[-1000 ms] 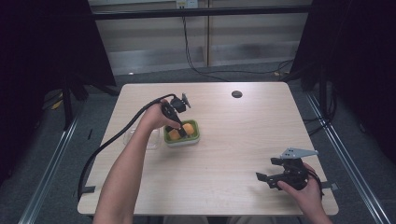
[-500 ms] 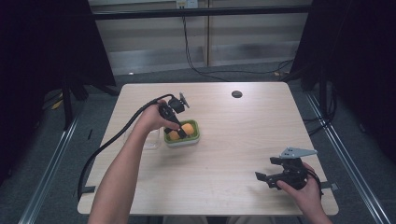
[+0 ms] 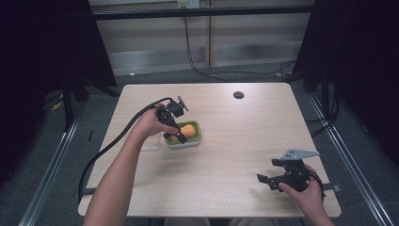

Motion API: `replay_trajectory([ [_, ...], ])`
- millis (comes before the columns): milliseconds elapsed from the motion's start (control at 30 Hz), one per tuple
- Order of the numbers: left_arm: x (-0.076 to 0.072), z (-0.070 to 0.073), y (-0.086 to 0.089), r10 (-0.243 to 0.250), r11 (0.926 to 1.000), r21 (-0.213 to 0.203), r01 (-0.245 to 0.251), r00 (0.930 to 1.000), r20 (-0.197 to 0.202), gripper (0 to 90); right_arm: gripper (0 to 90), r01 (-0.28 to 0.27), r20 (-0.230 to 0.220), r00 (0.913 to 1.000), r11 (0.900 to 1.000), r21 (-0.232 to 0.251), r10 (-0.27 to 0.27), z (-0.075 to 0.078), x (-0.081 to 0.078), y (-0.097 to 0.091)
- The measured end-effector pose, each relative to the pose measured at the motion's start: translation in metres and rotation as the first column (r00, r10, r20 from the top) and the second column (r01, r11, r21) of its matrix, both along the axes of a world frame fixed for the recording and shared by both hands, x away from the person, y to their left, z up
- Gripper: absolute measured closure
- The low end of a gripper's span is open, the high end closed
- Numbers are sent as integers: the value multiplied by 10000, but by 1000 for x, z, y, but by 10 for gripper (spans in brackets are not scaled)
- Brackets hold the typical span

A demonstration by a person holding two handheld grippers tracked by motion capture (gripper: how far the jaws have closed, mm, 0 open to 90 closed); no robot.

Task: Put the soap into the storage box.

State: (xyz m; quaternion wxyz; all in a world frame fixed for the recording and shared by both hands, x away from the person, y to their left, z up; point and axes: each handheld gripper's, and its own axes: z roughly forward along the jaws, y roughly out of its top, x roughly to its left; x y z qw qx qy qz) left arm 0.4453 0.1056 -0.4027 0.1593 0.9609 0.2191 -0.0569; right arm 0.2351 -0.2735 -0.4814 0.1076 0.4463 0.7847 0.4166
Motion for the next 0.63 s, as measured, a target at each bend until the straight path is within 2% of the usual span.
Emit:
replay_trajectory([
  [167,-10,1,2,46,9999,-138,-46,10000,-18,169,85,52,-27,10000,10000,18,-52,0,-1,-1],
  [333,-17,1,4,-218,9990,-379,217,9998,-27,161,85,-10,-19,10000,10000,-5,10,0,-1,1],
  [433,-25,-2,9,-190,9990,-416,191,9998,43,147,85,-18,-28,10000,10000,-27,18,0,-1,1],
  [467,-26,-3,10,-77,9983,-585,79,10000,24,146,85,-45,-42,10000,10000,-48,45,0,-1,2],
  [533,-29,-4,14,104,9980,-630,-105,9999,-15,134,85,-55,-53,10000,10000,-3,55,0,-1,3],
  [567,-30,-5,17,-101,9982,-598,105,9999,69,134,85,-143,-40,9999,9999,8,143,-1,0,3],
  [633,-35,-6,21,162,9972,-734,-155,9998,90,129,85,-168,-41,9999,9999,-35,168,-1,1,4],
])
